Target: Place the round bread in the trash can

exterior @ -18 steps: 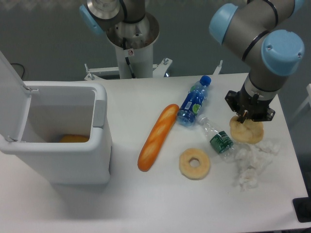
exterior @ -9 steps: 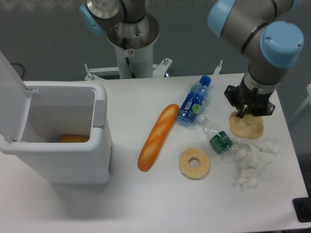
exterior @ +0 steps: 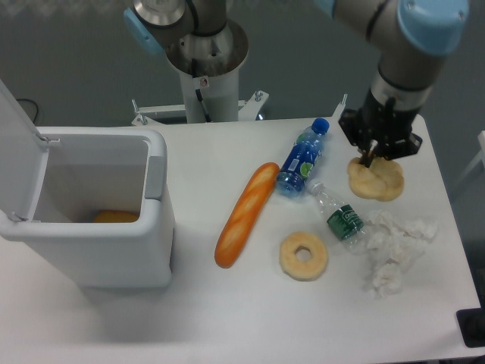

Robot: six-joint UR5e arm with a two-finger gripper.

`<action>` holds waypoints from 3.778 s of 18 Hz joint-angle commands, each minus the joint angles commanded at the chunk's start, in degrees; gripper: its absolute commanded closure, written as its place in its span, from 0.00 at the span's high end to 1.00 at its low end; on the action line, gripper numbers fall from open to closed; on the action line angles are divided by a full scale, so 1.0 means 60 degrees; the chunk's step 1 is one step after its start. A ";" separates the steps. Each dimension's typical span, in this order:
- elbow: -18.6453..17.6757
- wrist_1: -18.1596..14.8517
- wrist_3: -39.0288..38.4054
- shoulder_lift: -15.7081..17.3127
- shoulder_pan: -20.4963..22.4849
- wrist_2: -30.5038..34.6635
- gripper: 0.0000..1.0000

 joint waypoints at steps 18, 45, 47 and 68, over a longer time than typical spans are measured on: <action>-0.0498 0.1287 -0.4292 0.0837 -0.3954 -0.1247 0.00; -0.1759 0.1934 -0.5012 0.1334 -0.5217 -0.2067 1.00; -0.1657 0.2065 -0.4852 0.1349 -0.4707 -0.2023 1.00; -0.1876 0.2051 0.1564 -0.0407 -0.0545 0.1228 1.00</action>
